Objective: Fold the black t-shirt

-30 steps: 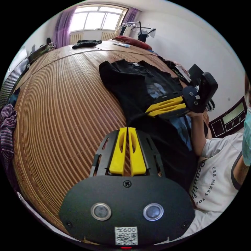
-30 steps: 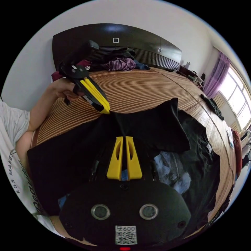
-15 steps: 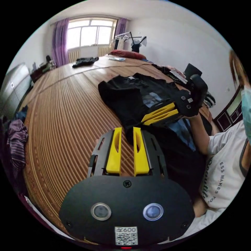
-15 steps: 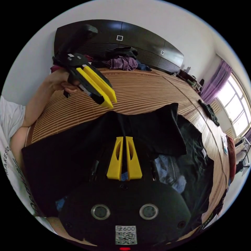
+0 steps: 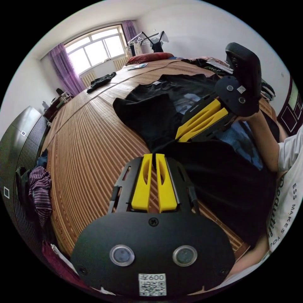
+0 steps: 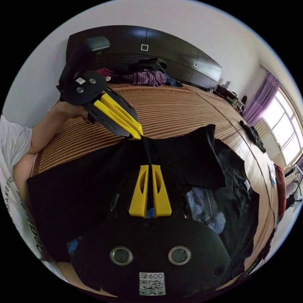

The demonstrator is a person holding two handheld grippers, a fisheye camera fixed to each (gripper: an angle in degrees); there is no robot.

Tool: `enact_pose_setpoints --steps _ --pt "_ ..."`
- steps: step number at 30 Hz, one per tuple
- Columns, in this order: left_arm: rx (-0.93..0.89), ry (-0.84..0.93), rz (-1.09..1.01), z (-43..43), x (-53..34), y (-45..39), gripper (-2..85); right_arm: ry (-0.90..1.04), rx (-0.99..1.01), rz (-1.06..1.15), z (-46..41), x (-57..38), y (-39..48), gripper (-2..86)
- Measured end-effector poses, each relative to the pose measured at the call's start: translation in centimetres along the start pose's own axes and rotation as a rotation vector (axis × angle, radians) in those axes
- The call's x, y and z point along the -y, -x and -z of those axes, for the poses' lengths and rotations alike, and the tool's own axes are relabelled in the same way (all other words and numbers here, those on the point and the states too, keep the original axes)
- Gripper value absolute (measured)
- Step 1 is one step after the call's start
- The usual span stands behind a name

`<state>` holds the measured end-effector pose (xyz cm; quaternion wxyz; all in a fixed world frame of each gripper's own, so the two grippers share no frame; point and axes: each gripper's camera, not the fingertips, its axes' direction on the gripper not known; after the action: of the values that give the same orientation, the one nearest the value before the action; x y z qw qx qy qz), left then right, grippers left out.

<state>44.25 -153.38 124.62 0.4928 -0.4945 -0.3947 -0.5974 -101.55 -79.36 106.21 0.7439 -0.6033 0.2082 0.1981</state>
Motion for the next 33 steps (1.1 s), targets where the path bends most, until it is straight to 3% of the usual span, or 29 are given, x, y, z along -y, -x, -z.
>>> enact_pose_setpoints --steps 10,17,20,25,33 --pt "-0.007 0.012 0.030 -16.6 -3.8 9.1 2.6 0.008 -0.033 -0.004 -0.6 2.0 1.9 -0.9" --pt "-0.038 0.022 0.070 -31.3 -9.0 19.7 1.8 -0.007 0.056 -0.083 -0.6 2.4 1.0 -0.9" --pt "0.102 0.061 0.112 -38.4 -12.2 24.7 1.3 -0.001 0.042 -0.075 -0.8 2.9 2.0 -0.9" --pt "0.078 -0.100 0.160 -48.4 -17.2 31.2 0.7 0.007 0.017 -0.056 -1.0 3.8 4.0 -0.9" --pt "0.052 -0.032 0.127 -74.6 -27.5 47.6 0.3 0.014 0.022 -0.060 -1.4 5.7 7.4 -0.8"
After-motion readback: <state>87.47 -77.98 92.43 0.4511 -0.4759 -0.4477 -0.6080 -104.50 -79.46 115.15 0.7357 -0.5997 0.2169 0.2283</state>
